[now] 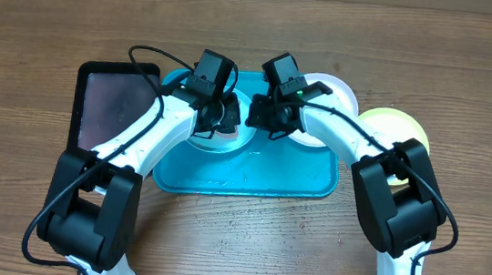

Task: Clean dirty plates on tray and stack at the side
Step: 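Scrub the white plate with the sponge in the left gripper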

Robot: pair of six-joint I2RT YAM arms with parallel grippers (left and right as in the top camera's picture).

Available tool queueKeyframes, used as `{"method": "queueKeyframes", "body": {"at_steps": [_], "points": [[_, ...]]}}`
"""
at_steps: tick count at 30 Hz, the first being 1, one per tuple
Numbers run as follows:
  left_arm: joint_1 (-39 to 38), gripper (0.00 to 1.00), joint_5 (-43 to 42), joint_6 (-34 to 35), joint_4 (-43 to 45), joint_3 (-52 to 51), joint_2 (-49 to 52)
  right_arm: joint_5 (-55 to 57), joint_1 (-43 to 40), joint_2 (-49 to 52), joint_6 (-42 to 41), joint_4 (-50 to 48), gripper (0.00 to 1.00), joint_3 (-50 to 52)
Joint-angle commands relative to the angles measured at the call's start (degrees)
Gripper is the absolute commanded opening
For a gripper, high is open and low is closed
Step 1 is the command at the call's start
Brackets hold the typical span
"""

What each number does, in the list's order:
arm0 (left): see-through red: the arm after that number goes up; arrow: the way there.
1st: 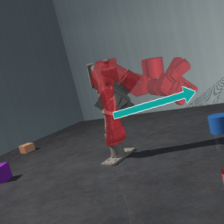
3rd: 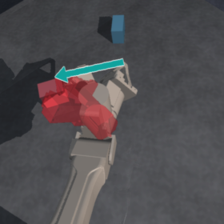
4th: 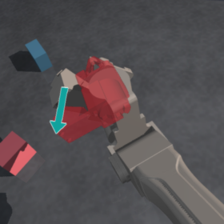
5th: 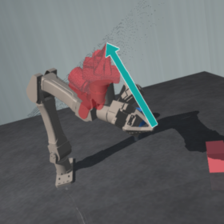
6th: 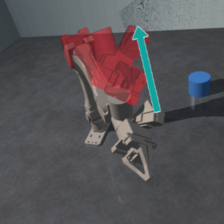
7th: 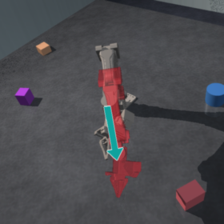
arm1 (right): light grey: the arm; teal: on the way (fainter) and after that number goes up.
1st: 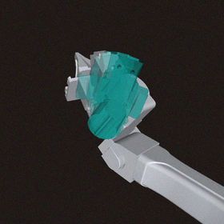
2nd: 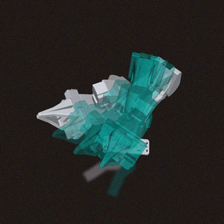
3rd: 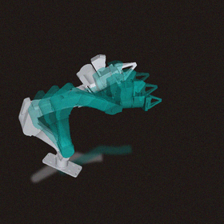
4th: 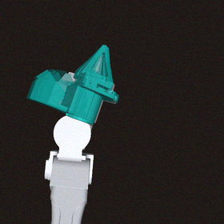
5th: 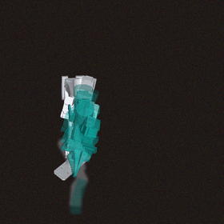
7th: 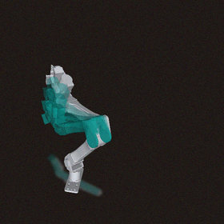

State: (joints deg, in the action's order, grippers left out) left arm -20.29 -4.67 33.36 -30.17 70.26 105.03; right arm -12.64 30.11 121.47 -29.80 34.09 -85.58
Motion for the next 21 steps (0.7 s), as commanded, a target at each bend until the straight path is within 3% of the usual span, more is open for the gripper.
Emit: {"method": "queueKeyframes", "body": {"at_steps": [1,8,13,21], "points": [[-0.9,0.04,1.11,1.57,0.46,-0.04,0.87,0.28,1.7,0.17,-0.68,-0.31,0.04,0.13],[-0.9,0.04,0.09,1.92,0.63,-0.04,5.53,0.17,2.14,0.17,-0.68,0.15,0.1,0.13],[-0.13,0.04,0.24,4.42,-1.18,-0.04,8.52,0.17,2.14,0.17,-0.68,0.96,0.09,0.13],[3.96,0.04,0.42,2.25,-5.46,0.02,6.73,0.2,2.14,0.17,-1.25,1.86,0.06,0.13]]}}
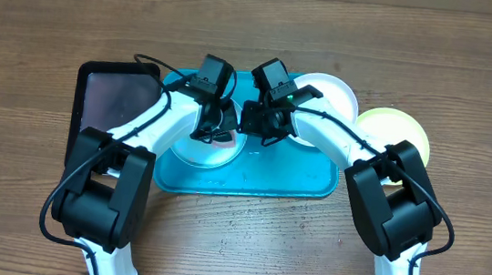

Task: Clean dirty plates on tray and stack at the side
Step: 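Scrub the white plate with the sponge in the left gripper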

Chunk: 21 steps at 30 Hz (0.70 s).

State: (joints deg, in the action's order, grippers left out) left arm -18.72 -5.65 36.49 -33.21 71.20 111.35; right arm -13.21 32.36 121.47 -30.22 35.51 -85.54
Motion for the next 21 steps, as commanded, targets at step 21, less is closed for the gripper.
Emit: {"method": "queueKeyframes", "body": {"at_steps": [21], "points": [[8.98,0.04,0.39,-12.37,-5.31,-0.9,-17.31,0.76,-0.13,0.17,-1.27,-0.92,0.29,0.09]]}}
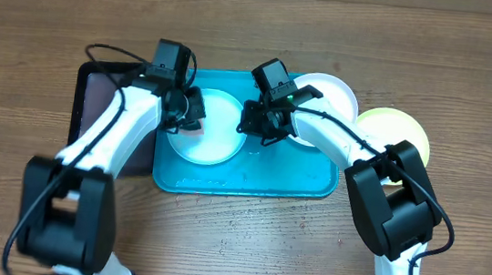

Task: Clean dirty plates on tray and stack at the side
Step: 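Scrub the white plate with the sponge in the left gripper, then return the sponge to the black tray with the left gripper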

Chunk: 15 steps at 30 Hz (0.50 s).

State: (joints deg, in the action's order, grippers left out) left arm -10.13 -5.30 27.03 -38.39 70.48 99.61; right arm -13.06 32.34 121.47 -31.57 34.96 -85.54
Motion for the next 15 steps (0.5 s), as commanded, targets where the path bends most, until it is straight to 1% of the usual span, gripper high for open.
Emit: {"method": "queueKeyframes", "body": {"at_steps": [1,4,8,14,15], "points": [[0.87,0.04,1.09,-2.89,-0.55,-0.17,-6.56,0.61,-0.09,0.17,0.09,-0.35,0.29,0.09],[3.93,0.04,3.8,-2.89,-3.02,-0.17,-8.68,0.52,0.0,0.17,0.04,-0.13,0.29,0.09],[9.6,0.04,4.26,-4.22,-5.99,-0.28,-8.22,0.59,1.07,0.2,0.07,0.48,0.29,0.09],[15.43,0.04,4.26,-13.84,-6.62,-0.37,-4.92,-0.7,2.56,2.05,-0.04,-0.42,0.29,0.09],[15.78,0.04,4.26,-14.95,-6.6,-0.37,-4.07,-1.44,2.54,2.45,-0.2,-0.61,0.25,0.09]]}}
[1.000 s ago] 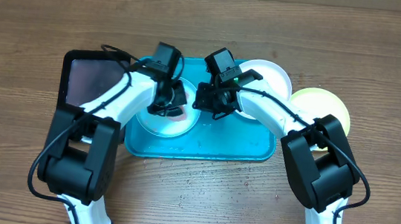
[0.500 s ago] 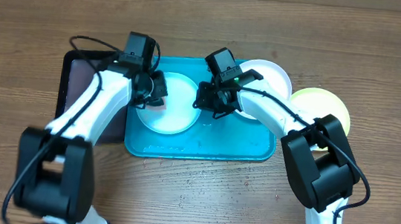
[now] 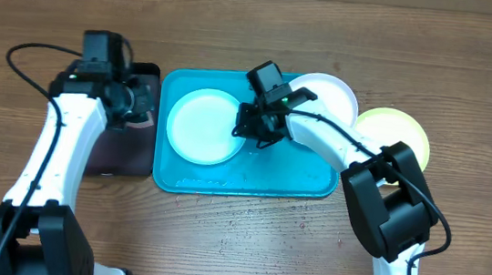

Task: Clean dirty plates on tray and stack at the side
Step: 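Return the sponge to the black tray with the left gripper, then tilt the white plate up on its edge with the right gripper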

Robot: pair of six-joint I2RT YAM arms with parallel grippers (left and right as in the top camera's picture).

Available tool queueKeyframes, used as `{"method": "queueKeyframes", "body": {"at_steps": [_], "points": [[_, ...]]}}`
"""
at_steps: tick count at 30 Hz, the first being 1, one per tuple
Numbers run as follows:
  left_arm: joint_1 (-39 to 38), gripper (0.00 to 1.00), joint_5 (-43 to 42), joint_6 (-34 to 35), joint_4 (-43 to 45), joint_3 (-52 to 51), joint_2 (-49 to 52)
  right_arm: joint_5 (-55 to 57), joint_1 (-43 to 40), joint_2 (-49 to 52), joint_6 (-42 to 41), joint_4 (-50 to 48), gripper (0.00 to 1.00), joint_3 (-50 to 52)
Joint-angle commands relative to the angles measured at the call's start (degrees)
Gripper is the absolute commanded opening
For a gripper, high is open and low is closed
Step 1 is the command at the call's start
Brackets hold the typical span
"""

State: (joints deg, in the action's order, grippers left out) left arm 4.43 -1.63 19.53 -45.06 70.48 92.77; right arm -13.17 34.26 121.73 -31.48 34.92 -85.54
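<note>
A white plate (image 3: 200, 125) lies on the left half of the teal tray (image 3: 297, 175). My right gripper (image 3: 245, 130) sits at the plate's right rim and looks shut on it. My left gripper (image 3: 137, 108) hangs over the dark tray (image 3: 112, 146) left of the teal one, clear of the plate. A small pinkish patch shows by its fingertips, and I cannot tell what it is. Whether the left jaws are open is unclear from above.
A second white plate (image 3: 333, 94) rests at the teal tray's back right corner. A yellow-green plate (image 3: 402, 134) lies on the wooden table (image 3: 257, 29) to the right of it. Cables trail from both arms.
My left gripper has moved left, from the plate's left rim to above the dark tray. The right gripper stays at the plate's right rim, a little nearer the front. The plate shows uncovered.
Both grippers were close together over the white plate on the teal tray, and still were a moment later. Then the left gripper was at the plate's left edge while the right stayed at its right rim. Now the left is over the dark tray.
</note>
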Motion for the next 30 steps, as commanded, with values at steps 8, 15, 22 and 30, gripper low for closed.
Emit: {"method": "queueKeyframes", "body": {"at_steps": [8,15,22,30], "points": [[1.77,0.04,0.61,-11.65,2.6,-0.37,12.5,-1.9,0.5,2.25,-0.09,-1.22,0.04,0.0],[2.08,0.29,4.76,-11.65,3.3,-0.37,15.08,2.71,0.13,0.52,4.68,2.43,0.04,-2.64],[2.08,0.66,5.22,-11.63,3.19,-0.37,15.08,17.75,0.13,-5.2,11.41,6.49,0.04,-4.13],[1.99,0.7,5.05,-11.61,3.72,-0.37,15.13,28.0,0.24,-10.97,18.51,7.85,0.04,-4.13]]}}
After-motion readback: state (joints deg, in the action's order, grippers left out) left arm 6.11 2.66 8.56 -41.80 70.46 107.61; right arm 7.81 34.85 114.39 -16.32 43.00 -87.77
